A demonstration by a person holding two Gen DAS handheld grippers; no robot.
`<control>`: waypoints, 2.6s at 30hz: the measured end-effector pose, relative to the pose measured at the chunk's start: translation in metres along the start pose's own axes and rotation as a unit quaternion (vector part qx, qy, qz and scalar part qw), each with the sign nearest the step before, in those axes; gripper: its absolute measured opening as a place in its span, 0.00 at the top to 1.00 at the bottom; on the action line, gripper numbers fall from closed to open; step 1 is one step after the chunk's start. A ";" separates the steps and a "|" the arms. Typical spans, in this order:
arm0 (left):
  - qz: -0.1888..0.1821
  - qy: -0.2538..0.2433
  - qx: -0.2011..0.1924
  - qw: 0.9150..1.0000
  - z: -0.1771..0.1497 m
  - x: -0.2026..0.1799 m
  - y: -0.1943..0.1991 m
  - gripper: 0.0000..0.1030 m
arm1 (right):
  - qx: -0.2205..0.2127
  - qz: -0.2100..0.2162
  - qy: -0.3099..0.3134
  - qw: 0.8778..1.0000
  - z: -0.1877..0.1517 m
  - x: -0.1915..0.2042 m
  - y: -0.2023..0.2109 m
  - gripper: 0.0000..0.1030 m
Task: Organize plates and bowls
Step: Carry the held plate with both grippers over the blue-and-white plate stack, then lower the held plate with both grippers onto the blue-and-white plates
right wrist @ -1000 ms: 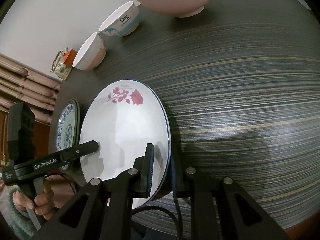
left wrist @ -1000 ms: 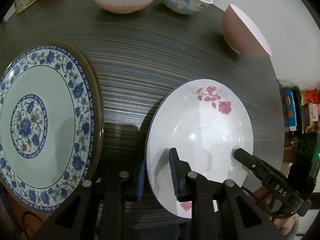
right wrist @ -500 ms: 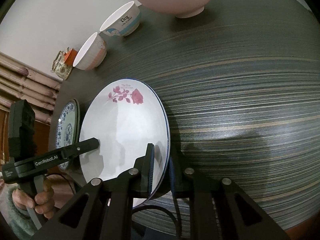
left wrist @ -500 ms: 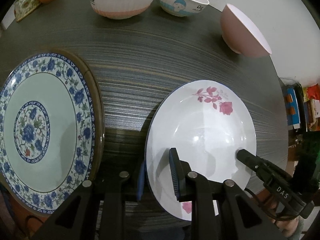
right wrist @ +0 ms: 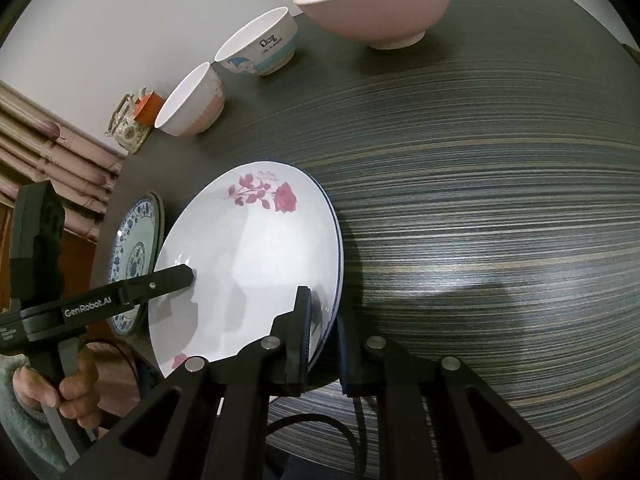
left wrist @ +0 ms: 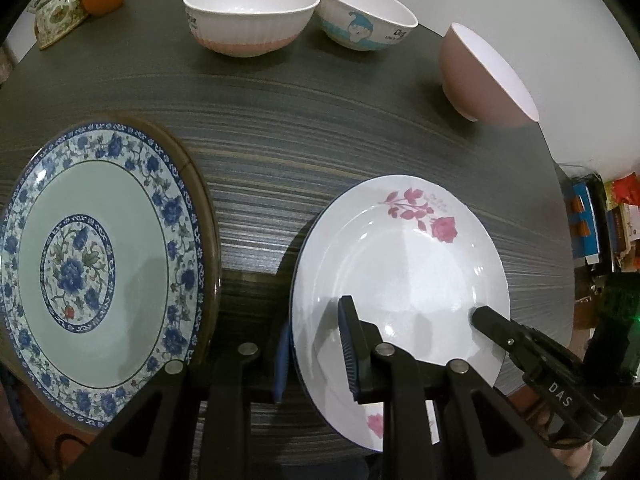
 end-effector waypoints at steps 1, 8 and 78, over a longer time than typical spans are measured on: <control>-0.001 0.001 -0.001 1.000 0.000 0.001 0.002 0.78 | -0.002 0.000 0.000 1.000 -0.001 0.000 0.001 0.88; -0.006 0.003 -0.010 1.000 0.000 0.015 0.014 0.78 | -0.013 0.002 0.003 1.000 0.000 0.004 0.008 0.88; 0.014 0.212 -0.036 0.977 -0.033 0.272 0.056 0.79 | 0.087 -0.006 0.120 0.989 0.011 0.187 -0.134 0.83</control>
Point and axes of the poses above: each gripper's, at about its wrist camera, not at the fingertips, and y roughly against the way its jaws point, x to its left, z to its top, the point moved 2 cm from there along -y, roughly the way its jaws point, and after that the axes turned 13 degrees about z, right-handed, at the moved point
